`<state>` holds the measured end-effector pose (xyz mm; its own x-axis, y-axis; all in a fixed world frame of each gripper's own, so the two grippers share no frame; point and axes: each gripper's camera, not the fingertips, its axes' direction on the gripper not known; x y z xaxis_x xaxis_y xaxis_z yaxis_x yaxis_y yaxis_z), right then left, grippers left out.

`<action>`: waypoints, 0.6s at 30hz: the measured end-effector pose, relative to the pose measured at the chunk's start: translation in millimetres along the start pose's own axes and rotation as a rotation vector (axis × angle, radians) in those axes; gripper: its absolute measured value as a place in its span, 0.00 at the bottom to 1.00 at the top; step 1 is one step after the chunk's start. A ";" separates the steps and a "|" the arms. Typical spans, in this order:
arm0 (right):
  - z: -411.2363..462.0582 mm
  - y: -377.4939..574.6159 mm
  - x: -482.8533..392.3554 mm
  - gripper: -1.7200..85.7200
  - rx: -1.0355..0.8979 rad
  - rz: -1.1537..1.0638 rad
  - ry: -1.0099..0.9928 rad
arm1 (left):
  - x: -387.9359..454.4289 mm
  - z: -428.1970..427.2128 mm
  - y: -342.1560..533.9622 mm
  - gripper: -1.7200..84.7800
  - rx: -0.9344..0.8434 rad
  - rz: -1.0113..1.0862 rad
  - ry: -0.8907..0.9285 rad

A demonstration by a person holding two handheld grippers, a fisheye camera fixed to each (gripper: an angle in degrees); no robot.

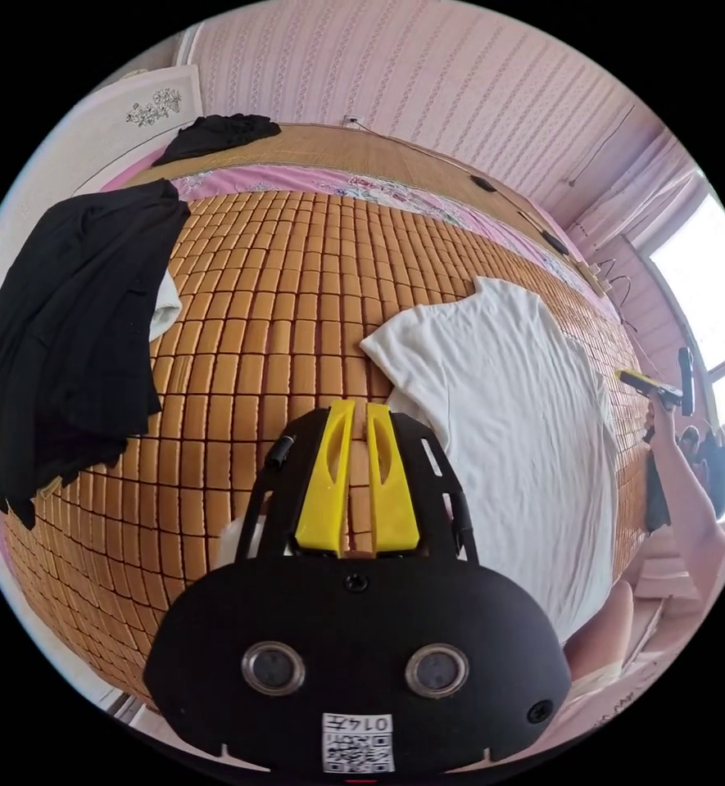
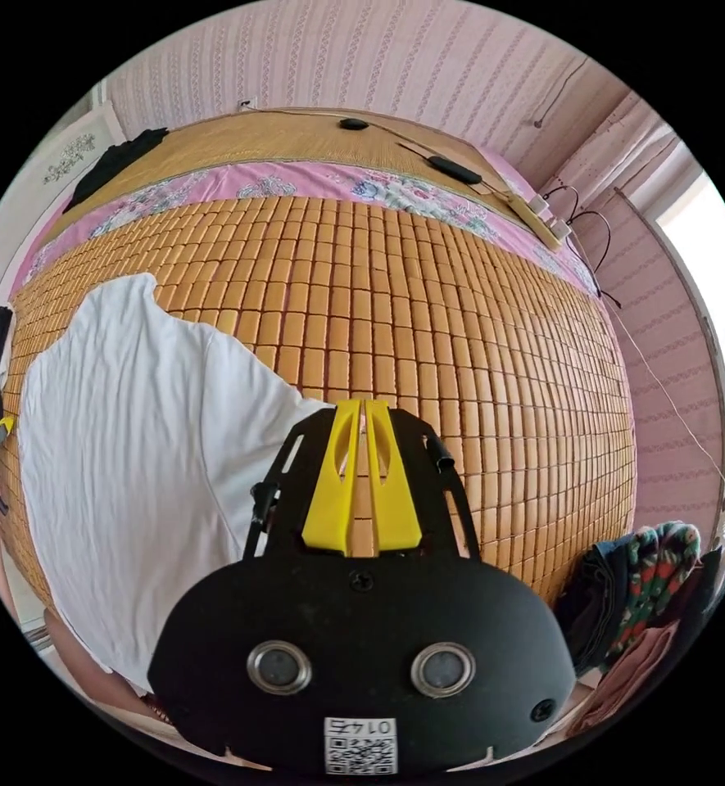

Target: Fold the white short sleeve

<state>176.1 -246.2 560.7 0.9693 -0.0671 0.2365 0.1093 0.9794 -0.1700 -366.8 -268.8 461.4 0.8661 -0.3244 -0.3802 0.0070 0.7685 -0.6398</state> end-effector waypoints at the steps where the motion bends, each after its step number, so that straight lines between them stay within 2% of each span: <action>1: -7.0 -1.8 -25.0 0.03 0.038 -0.085 -0.025 | 4.4 -0.6 7.4 0.06 -0.005 0.034 0.014; 4: -23.9 -7.2 -108.9 0.05 0.140 -0.329 -0.178 | 16.4 2.1 22.7 0.09 -0.013 0.117 0.004; 7: -29.7 -14.4 -205.3 0.07 0.157 -0.570 -0.391 | 18.1 9.8 27.6 0.10 -0.006 0.133 -0.067; 10: -25.0 -20.6 -293.1 0.08 0.130 -0.726 -0.509 | 9.2 17.9 27.5 0.09 0.001 0.092 -0.046; 13: -13.0 -23.0 -367.4 0.09 0.078 -0.836 -0.509 | 3.5 32.9 30.4 0.07 -0.040 0.084 -0.049; 18: 8.9 -18.8 -428.6 0.09 0.044 -0.904 -0.416 | -11.9 23.8 52.7 0.02 0.025 0.026 -0.049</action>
<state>-243.3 -234.2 471.0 0.3701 -0.7277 0.5775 0.7523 0.5995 0.2733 -364.9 -211.4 448.0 0.8895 -0.2778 -0.3629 -0.0035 0.7899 -0.6132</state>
